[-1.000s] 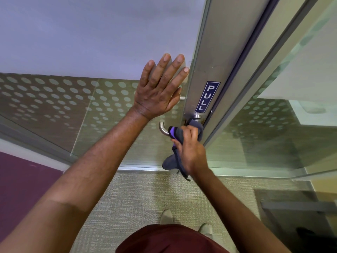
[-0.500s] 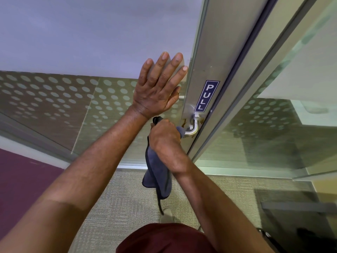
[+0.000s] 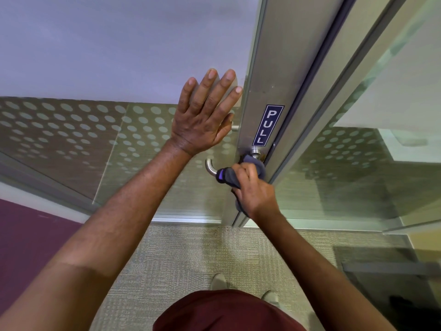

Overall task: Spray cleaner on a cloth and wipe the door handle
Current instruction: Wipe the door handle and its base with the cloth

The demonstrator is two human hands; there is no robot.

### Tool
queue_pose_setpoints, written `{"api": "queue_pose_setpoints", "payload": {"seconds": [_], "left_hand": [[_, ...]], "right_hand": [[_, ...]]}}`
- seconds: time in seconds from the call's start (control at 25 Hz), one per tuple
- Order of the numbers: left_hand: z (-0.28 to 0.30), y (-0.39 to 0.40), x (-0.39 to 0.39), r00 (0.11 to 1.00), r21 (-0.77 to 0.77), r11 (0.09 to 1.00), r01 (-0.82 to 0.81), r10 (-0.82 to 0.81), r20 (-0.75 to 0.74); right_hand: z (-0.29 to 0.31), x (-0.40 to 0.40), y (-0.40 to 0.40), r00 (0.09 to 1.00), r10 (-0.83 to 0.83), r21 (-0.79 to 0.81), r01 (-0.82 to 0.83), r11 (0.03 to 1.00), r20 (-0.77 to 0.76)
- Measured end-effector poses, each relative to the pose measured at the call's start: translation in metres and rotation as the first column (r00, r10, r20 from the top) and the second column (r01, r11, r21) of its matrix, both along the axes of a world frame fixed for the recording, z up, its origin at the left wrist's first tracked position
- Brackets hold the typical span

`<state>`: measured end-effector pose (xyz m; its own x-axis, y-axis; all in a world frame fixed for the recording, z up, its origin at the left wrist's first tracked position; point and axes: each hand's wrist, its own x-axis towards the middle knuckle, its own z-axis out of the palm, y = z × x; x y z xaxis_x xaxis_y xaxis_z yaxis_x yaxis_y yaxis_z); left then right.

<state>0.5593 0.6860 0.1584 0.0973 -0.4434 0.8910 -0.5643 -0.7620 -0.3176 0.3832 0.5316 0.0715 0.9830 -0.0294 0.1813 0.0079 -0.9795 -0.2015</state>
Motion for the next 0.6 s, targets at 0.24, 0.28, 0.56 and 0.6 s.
{"api": "queue_pose_setpoints", "payload": {"seconds": [0.24, 0.28, 0.56, 0.6], "left_hand": [[0.000, -0.001, 0.001, 1.000, -0.003, 1.000, 0.000, 0.000, 0.002], [0.000, -0.001, 0.000, 1.000, -0.005, 1.000, 0.003, -0.003, 0.004], [0.002, 0.002, 0.001, 1.000, -0.005, 1.000, 0.003, -0.003, 0.010], [0.002, 0.003, 0.001, 1.000, -0.008, 1.000, 0.001, -0.001, 0.011]], "right_hand": [[-0.002, -0.003, -0.004, 0.999, -0.037, 0.237, 0.030, 0.971, 0.028], [0.000, -0.006, -0.004, 0.999, -0.035, 0.315, 0.025, 0.949, 0.027], [0.016, -0.053, -0.031, 0.926, -0.378, 0.897, 0.165, 0.411, 0.003], [0.018, -0.056, -0.032, 0.895, -0.436, 0.971, 0.181, 0.157, -0.096]]}}
